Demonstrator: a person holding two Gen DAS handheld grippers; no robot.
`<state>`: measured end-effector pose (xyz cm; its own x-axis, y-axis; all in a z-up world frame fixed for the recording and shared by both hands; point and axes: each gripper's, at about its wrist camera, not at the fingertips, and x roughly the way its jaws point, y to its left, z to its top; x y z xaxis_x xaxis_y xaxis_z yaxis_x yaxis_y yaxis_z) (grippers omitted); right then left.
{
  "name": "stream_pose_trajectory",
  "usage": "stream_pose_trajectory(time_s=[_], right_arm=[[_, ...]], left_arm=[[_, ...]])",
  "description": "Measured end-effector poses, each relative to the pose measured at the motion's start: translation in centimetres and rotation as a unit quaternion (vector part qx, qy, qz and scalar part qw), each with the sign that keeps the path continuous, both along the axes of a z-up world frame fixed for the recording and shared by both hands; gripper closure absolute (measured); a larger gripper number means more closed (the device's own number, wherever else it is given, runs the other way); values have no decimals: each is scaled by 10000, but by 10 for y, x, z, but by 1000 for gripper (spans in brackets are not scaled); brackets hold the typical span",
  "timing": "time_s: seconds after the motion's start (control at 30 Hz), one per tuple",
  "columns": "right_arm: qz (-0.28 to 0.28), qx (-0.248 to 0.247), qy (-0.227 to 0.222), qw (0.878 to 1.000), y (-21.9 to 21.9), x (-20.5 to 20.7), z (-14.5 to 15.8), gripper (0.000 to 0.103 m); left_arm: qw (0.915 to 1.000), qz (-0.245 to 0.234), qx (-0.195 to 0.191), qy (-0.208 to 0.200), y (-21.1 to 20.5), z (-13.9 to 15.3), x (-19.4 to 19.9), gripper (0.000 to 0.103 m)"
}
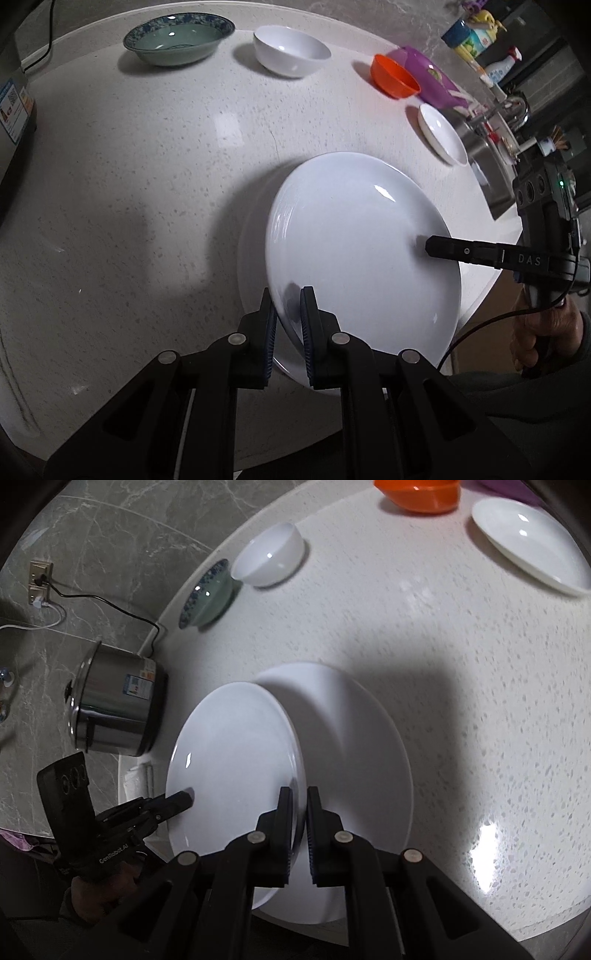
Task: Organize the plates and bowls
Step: 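Carry the medium white plate and lower it onto the large plate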
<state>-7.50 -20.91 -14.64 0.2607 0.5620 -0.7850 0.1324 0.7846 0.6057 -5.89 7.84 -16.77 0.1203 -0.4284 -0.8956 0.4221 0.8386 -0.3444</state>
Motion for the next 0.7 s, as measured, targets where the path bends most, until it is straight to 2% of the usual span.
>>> stream_pose_trajectory(time_s=[0.7], right_arm=[[136, -203, 54, 9997, 1, -4, -18, 94]], left_arm=[[9997, -156, 197, 14, -19, -26, 4, 91]])
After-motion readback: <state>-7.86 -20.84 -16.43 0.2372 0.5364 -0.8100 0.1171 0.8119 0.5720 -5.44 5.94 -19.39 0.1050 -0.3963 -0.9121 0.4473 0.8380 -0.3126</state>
